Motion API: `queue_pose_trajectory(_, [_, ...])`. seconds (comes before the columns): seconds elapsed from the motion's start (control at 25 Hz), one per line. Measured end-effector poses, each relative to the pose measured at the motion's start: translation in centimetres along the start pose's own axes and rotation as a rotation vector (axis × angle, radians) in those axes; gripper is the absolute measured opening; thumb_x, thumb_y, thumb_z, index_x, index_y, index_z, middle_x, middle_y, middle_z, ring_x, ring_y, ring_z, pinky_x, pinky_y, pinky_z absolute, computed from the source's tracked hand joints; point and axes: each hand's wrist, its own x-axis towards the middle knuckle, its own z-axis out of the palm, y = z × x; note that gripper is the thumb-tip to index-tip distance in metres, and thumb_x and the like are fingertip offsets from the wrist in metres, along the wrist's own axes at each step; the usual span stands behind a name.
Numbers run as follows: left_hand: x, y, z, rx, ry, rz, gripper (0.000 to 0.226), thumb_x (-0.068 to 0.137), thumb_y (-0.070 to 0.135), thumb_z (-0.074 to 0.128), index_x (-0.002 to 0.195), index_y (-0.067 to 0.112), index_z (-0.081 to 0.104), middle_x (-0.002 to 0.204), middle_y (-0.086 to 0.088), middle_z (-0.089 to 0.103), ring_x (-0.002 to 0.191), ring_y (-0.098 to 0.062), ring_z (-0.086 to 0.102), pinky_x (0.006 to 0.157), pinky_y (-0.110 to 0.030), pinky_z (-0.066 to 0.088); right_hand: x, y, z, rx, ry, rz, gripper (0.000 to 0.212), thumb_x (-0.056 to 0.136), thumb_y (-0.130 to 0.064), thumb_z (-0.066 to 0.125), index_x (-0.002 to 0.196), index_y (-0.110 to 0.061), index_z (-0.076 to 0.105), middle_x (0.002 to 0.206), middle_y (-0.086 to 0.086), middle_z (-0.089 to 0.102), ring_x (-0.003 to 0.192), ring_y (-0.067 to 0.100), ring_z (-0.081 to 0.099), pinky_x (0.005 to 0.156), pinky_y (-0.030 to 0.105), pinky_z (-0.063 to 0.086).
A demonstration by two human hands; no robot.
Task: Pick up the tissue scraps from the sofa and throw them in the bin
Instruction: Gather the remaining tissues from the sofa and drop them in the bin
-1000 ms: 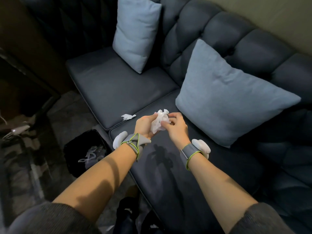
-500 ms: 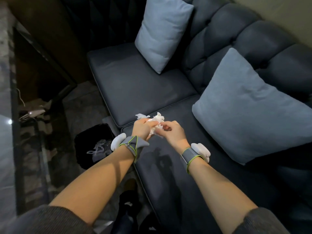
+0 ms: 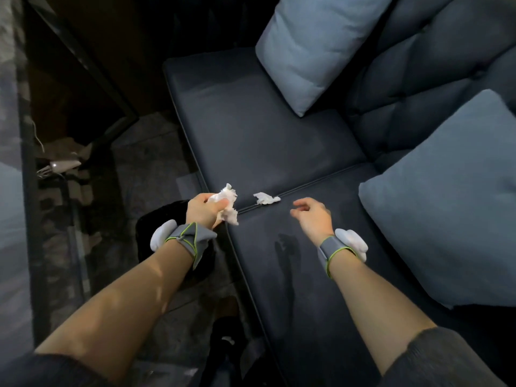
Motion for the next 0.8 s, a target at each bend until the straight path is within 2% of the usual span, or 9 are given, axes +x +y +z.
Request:
queue_pose_trajectory(0.08, [3.4, 0.1, -1.6, 0.007, 0.016, -0.033, 0.017, 0.085, -0.002, 0.06, 0.099, 0.006, 0.055, 0.07, -0.002, 0.055, 0.046, -0.007, 0.061, 0.035, -0.008, 0.046, 2.7, -1.1, 2.0, -0.111, -0.018, 0.01, 0.03, 0.085, -0.007, 0.06, 0.114, -0.003, 0.064, 0.117, 0.018, 0.067, 0.112, 0.029, 0.059, 0.092, 0.026, 0.041])
queue_pose_trajectory(0.12, [5.0, 0.1, -2.2, 0.014, 0.013, -0.056, 0.016, 0.085, -0.001, 0.06, 0.097, 0.007, 0.055, 0.07, -0.001, 0.055, 0.046, -0.006, 0.061, 0.035, -0.008, 0.047, 3.9, -1.5, 3.0, -0.17, -0.017, 0.003, 0.03, 0.085, -0.006, 0.06, 0.115, -0.003, 0.064, 0.118, 0.018, 0.066, 0.113, 0.029, 0.058, 0.093, 0.026, 0.04])
queue_pose_trajectory(0.2, [6.1, -0.1, -2.8, -0.024, 0.009, -0.079, 0.021, 0.084, 0.0, 0.062, 0.102, 0.009, 0.056, 0.071, -0.001, 0.056, 0.059, -0.011, 0.057, 0.048, -0.017, 0.051, 4.8, -1.5, 3.5, -0.263, -0.025, -0.06, 0.031, 0.085, -0.005, 0.059, 0.116, -0.001, 0.064, 0.12, 0.02, 0.065, 0.114, 0.03, 0.058, 0.095, 0.027, 0.038])
queue_pose_trajectory(0.28, [8.1, -0.3, -3.2, -0.042, 0.046, -0.076, 0.022, 0.082, -0.002, 0.063, 0.101, 0.007, 0.058, 0.071, -0.003, 0.055, 0.062, -0.014, 0.053, 0.058, -0.026, 0.049, 6.6, -1.4, 4.6, -0.356, -0.051, -0.099, 0.032, 0.086, -0.005, 0.058, 0.117, -0.001, 0.062, 0.122, 0.021, 0.063, 0.115, 0.032, 0.057, 0.097, 0.029, 0.038])
queue_pose_trajectory(0.4, [10.5, -1.2, -3.4, -0.023, 0.078, -0.087, 0.014, 0.082, -0.004, 0.063, 0.088, 0.008, 0.059, 0.068, -0.004, 0.054, 0.058, -0.014, 0.051, 0.051, -0.022, 0.048, 9.1, -0.5, 6.4, -0.466, -0.094, -0.112, 0.032, 0.087, -0.006, 0.055, 0.118, -0.004, 0.061, 0.125, 0.02, 0.06, 0.118, 0.032, 0.055, 0.097, 0.033, 0.041])
queue_pose_trajectory(0.48, [12.1, -2.1, -3.1, 0.005, 0.074, -0.072, 0.019, 0.082, -0.002, 0.063, 0.094, 0.01, 0.056, 0.068, -0.003, 0.053, 0.057, -0.014, 0.049, 0.044, -0.017, 0.047, 10.6, 0.4, 7.6, -0.521, -0.112, -0.111, 0.032, 0.089, -0.007, 0.054, 0.12, -0.005, 0.06, 0.128, 0.02, 0.057, 0.12, 0.033, 0.053, 0.098, 0.036, 0.043])
queue_pose_trajectory(0.64, [15.3, -4.7, -2.2, 0.017, 0.092, -0.067, 0.021, 0.081, -0.001, 0.064, 0.096, 0.011, 0.057, 0.068, -0.003, 0.054, 0.059, -0.013, 0.05, 0.053, -0.024, 0.044, 13.9, 2.3, 10.4, -0.636, -0.136, -0.181, 0.034, 0.091, -0.012, 0.05, 0.124, -0.006, 0.056, 0.13, 0.019, 0.053, 0.121, 0.036, 0.047, 0.097, 0.04, 0.041])
queue_pose_trajectory(0.76, [17.2, -7.6, -1.4, 0.026, 0.112, -0.114, 0.013, 0.081, -0.001, 0.065, 0.086, 0.01, 0.059, 0.068, -0.003, 0.055, 0.059, -0.014, 0.051, 0.052, -0.022, 0.045, 15.9, 4.3, 12.8, -0.722, -0.173, -0.206, 0.034, 0.091, -0.015, 0.05, 0.124, -0.008, 0.054, 0.131, 0.016, 0.05, 0.12, 0.037, 0.046, 0.096, 0.043, 0.043])
queue_pose_trajectory(0.8, [17.4, -8.3, -1.2, 0.026, 0.108, -0.133, 0.013, 0.081, 0.0, 0.064, 0.089, 0.009, 0.06, 0.069, -0.002, 0.056, 0.06, -0.013, 0.052, 0.052, -0.022, 0.046, 16.2, 4.7, 13.3, -0.737, -0.175, -0.215, 0.033, 0.09, -0.015, 0.05, 0.123, -0.008, 0.053, 0.13, 0.016, 0.049, 0.118, 0.037, 0.047, 0.094, 0.044, 0.043])
